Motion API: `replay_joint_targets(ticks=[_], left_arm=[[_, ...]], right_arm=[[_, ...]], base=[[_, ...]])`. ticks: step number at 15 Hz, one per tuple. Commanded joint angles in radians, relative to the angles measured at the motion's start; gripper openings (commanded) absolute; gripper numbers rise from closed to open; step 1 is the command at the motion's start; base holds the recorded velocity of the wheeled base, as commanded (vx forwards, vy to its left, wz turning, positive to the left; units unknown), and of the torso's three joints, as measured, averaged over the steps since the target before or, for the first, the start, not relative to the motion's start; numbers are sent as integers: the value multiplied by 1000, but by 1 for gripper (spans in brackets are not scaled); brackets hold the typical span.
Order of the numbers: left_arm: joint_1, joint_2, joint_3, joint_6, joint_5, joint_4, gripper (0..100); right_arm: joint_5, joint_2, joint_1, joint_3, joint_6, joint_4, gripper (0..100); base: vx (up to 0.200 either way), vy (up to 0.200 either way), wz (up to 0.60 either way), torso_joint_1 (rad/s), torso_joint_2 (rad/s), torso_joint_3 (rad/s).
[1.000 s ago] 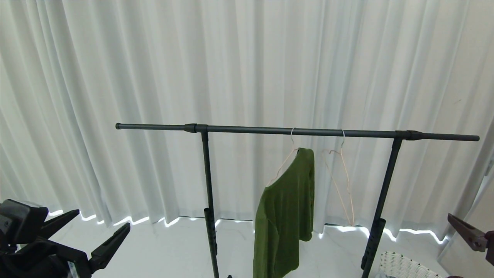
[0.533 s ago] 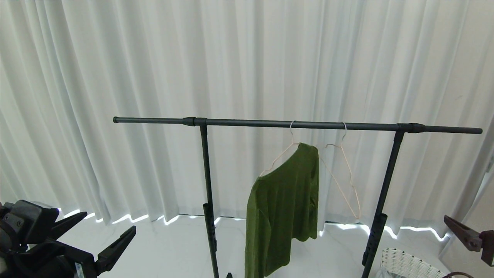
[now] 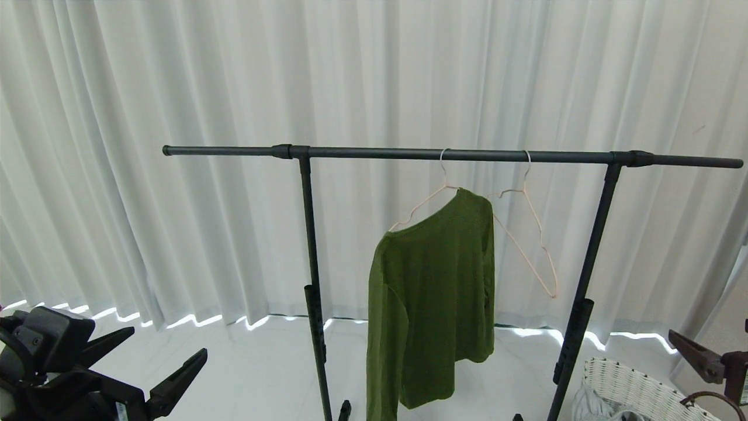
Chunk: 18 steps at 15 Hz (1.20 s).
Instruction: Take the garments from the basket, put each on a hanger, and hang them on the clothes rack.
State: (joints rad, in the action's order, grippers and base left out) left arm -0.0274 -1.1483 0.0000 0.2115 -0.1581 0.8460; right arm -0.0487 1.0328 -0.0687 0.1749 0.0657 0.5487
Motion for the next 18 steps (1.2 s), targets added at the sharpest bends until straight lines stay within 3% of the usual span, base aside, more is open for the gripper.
replay_joint_targets(ticks=[1, 13, 18], left_arm=[[0, 2, 0, 0, -1, 1, 100], [1, -4, 0, 0, 2, 1, 100], [1, -7, 0, 0, 2, 1, 100]], right_arm=[[0, 4, 0, 0, 2, 0, 100], [0, 55, 0, 2, -4, -1, 100], [44, 50, -3, -3, 0, 0, 100]], base=[[0, 0, 0, -237, 525, 271], [0, 0, 0, -219, 491, 265], [0, 0, 0, -123, 309, 174]])
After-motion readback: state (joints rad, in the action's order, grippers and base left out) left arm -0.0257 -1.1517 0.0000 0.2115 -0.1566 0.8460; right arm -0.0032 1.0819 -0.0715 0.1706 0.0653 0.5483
